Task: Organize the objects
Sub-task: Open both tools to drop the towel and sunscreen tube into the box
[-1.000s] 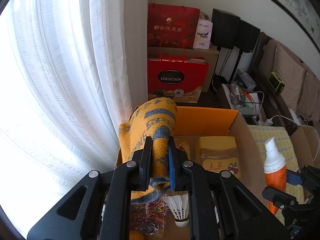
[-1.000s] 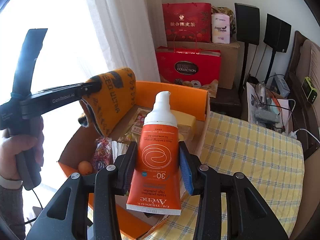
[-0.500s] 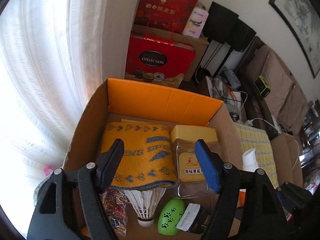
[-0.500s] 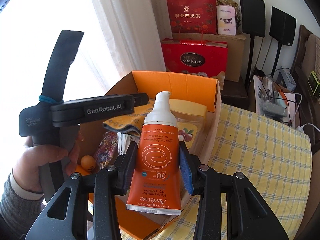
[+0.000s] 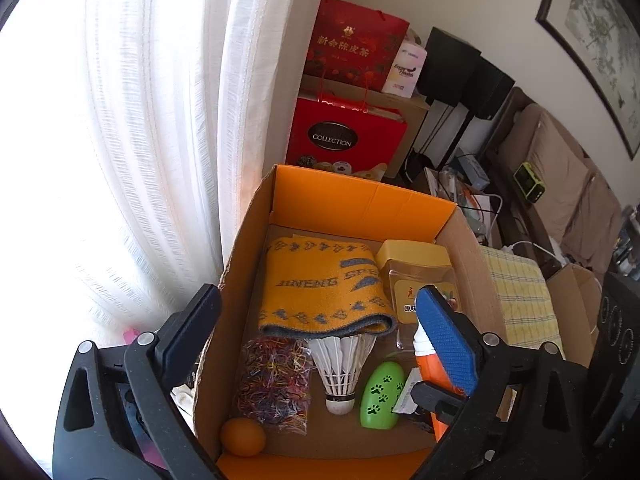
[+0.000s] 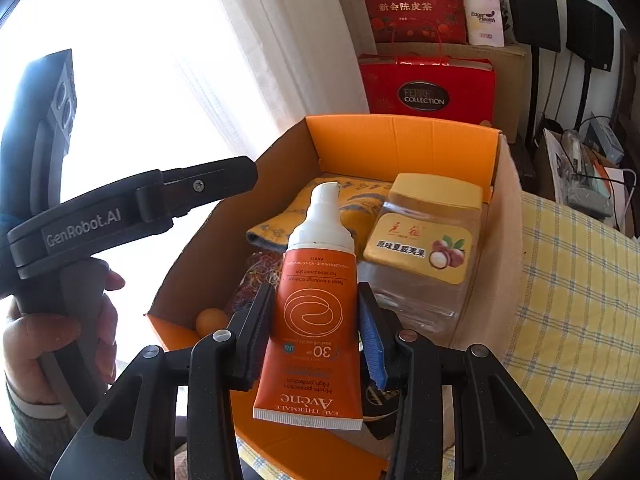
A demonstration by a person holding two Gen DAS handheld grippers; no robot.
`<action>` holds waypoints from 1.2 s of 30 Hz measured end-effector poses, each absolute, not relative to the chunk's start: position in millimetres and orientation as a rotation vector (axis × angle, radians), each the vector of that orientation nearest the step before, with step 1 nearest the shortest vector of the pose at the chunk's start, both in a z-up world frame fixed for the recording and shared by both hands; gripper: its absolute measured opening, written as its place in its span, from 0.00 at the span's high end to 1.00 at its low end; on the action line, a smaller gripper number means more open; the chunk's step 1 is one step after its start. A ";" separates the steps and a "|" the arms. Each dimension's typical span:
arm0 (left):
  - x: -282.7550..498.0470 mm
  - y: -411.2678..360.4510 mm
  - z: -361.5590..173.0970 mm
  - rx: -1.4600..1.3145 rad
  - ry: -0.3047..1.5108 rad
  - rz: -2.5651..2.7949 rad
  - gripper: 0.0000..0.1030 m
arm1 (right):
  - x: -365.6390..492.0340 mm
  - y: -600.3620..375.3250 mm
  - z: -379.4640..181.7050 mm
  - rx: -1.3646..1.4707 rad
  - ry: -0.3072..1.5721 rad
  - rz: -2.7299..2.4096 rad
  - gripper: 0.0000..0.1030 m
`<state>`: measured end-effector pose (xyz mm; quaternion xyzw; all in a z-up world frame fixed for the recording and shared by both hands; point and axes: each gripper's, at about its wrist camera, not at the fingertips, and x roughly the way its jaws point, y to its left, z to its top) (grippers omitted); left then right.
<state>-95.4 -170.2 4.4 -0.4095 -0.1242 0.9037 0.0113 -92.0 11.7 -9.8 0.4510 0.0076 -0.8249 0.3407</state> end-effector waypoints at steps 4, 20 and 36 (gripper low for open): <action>-90.3 -178.3 5.6 -1.293 -0.363 2.836 0.00 | -88.3 -1.9 -18.3 1.181 0.009 -2.115 0.60; -73.3 -209.5 6.2 -1.313 -0.387 2.904 0.00 | -74.3 -56.1 -35.1 1.157 0.083 -2.074 0.59; -58.9 -167.7 10.9 -1.247 -0.338 2.852 0.00 | -61.3 19.2 6.3 1.062 0.148 -2.268 0.35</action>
